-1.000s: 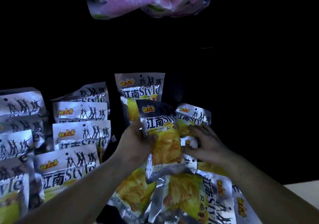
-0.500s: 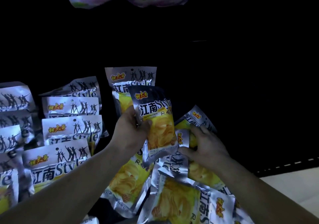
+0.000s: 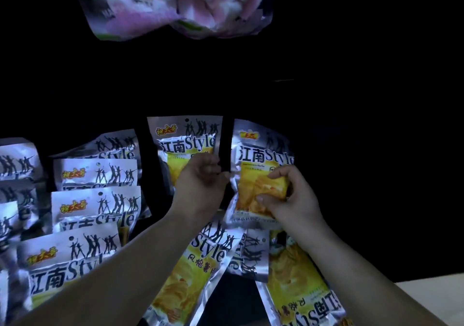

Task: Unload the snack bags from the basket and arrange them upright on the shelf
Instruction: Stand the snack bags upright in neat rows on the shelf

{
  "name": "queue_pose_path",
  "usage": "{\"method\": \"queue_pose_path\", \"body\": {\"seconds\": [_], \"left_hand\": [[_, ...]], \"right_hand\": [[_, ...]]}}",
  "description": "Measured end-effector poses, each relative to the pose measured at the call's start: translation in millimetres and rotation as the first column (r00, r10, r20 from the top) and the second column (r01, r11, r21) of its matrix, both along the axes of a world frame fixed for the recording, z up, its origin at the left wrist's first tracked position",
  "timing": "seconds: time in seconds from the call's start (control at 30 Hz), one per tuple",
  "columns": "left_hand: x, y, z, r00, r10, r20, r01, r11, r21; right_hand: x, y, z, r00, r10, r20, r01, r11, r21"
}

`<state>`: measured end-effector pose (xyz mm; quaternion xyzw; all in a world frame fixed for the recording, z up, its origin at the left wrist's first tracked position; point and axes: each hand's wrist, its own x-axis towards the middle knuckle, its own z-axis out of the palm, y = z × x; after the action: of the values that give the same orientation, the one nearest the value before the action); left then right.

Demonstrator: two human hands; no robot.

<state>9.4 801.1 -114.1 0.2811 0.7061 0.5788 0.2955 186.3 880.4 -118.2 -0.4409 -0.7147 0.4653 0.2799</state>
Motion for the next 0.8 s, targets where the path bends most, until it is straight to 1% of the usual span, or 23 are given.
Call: {"method": "queue_pose_path", "body": {"seconds": [0.03, 0.07, 0.1, 0.17, 0.27, 0.33, 0.4, 0.43, 0.5, 0.57, 0.67, 0.73, 0.8], "left_hand": [[-2, -3, -1, 0.996, 0.034, -0.081, -0.036, 0.999, -0.028], [-3, -7, -3, 0.989, 0.035, -0.141, -0.044, 0.997, -0.064], [-4, -11, -6, 0.985, 0.024, -0.169, -0.041, 0.994, -0.102], [-5, -18, -13, 0.989, -0.043, -0.142, 0.024, 0.990, -0.136], [-2, -25, -22, 0.992, -0.116, -0.040, 0.110, 0.987, -0.119], [-2, -27, -27, 0.994, -0.104, 0.016, 0.105, 0.987, -0.124], [-1, -28, -33, 0.993, -0.114, 0.028, 0.117, 0.984, -0.138], [-1, -30, -35, 0.992, -0.125, 0.025, 0.127, 0.982, -0.138], [-1, -34, -40, 0.990, -0.142, 0.002, 0.141, 0.978, -0.154], [-1, -38, -43, 0.987, -0.161, -0.015, 0.156, 0.973, -0.168], [-4, -45, -46, 0.979, -0.205, -0.013, 0.199, 0.962, -0.188], [-7, -53, -42, 0.970, -0.239, -0.048, 0.225, 0.952, -0.206], [-3, -62, -33, 0.958, -0.275, -0.080, 0.250, 0.939, -0.234]], "right_hand": [[-2, 4, -2, 0.999, -0.043, 0.002, 0.043, 0.999, 0.031], [-6, 9, -4, 0.997, -0.068, 0.035, 0.064, 0.993, 0.098], [-12, 15, -5, 0.995, -0.076, 0.071, 0.064, 0.985, 0.159], [-27, 29, -4, 0.989, -0.081, 0.123, 0.050, 0.971, 0.234], [-45, 51, -9, 0.977, -0.071, 0.202, 0.010, 0.957, 0.290], [-51, 59, -18, 0.946, -0.069, 0.317, -0.032, 0.953, 0.302], [-51, 64, -30, 0.912, -0.081, 0.403, -0.030, 0.964, 0.264], [-51, 63, -33, 0.913, -0.081, 0.399, -0.008, 0.976, 0.216], [-51, 60, -34, 0.939, -0.067, 0.337, 0.036, 0.994, 0.099], [-48, 57, -31, 0.955, -0.052, 0.292, 0.044, 0.998, 0.034], [-36, 45, -22, 0.969, -0.078, 0.233, 0.071, 0.997, 0.038], [-26, 28, -11, 0.979, -0.085, 0.184, 0.078, 0.996, 0.044], [-15, 4, 2, 0.991, -0.048, 0.124, 0.049, 0.999, -0.004]]}}
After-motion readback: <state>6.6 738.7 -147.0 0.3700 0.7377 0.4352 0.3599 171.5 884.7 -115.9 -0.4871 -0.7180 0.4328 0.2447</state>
